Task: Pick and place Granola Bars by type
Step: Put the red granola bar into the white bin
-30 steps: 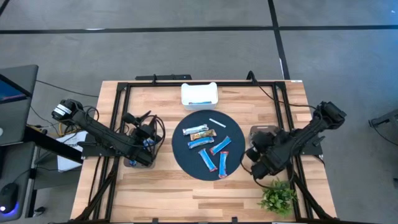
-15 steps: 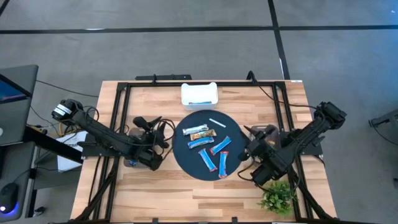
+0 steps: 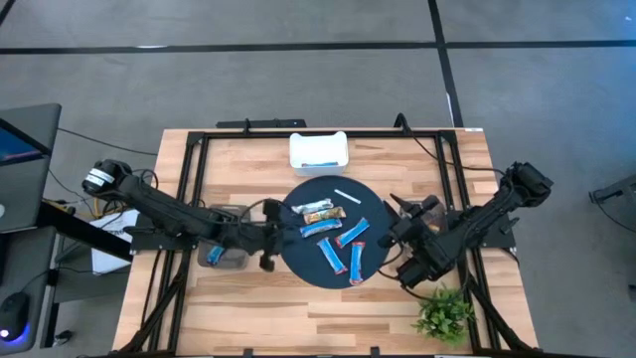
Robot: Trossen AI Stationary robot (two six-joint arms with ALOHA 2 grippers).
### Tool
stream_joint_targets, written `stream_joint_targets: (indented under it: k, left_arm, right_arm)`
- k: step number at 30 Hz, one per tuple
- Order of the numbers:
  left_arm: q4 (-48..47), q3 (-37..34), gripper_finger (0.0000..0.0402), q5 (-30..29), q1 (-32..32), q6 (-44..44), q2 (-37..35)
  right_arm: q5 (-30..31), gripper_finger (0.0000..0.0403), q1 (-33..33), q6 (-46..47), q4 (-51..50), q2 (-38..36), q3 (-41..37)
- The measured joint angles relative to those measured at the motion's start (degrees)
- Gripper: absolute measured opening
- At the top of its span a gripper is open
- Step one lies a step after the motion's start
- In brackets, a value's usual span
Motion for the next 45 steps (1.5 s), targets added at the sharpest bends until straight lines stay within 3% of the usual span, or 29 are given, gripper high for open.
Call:
stream_joint_targets:
  k: [4, 13, 21, 26, 34, 45]
  left_arm:
    - [8.05, -1.02, 0.0139, 13.61, 2.17, 9.93, 0.39]
    - [22.75, 0.03, 0.0139, 25.78, 8.11, 21.28, 15.07]
    - [20.33, 10.93, 0.0139, 36.65, 12.8, 23.66, 29.53]
    - [11.38, 18.95, 0.0139, 46.25, 14.78, 23.51, 34.86]
    - [-3.86, 29.25, 0.0159, 46.26, 15.77, 24.44, 41.51]
    - [-6.47, 30.5, 0.0218, 37.56, 15.67, 25.61, 42.3]
  right_arm:
    - [1.91, 0.0108, 1.47, 0.0, 0.07, 0.0, 0.0]
    - [3.82, 0.0108, 4.28, 0.0, 0.84, 0.0, -0.22]
    - [2.83, 0.0108, 4.49, 0.0, 1.27, 0.0, -0.57]
    - [1.52, 0.0108, 4.49, 0.02, 1.23, 0.0, -1.14]
    - [0.8, 0.0108, 4.49, 0.0, 1.25, 0.0, -1.14]
    - [0.59, 0.0108, 4.49, 0.0, 1.47, 0.0, -1.14]
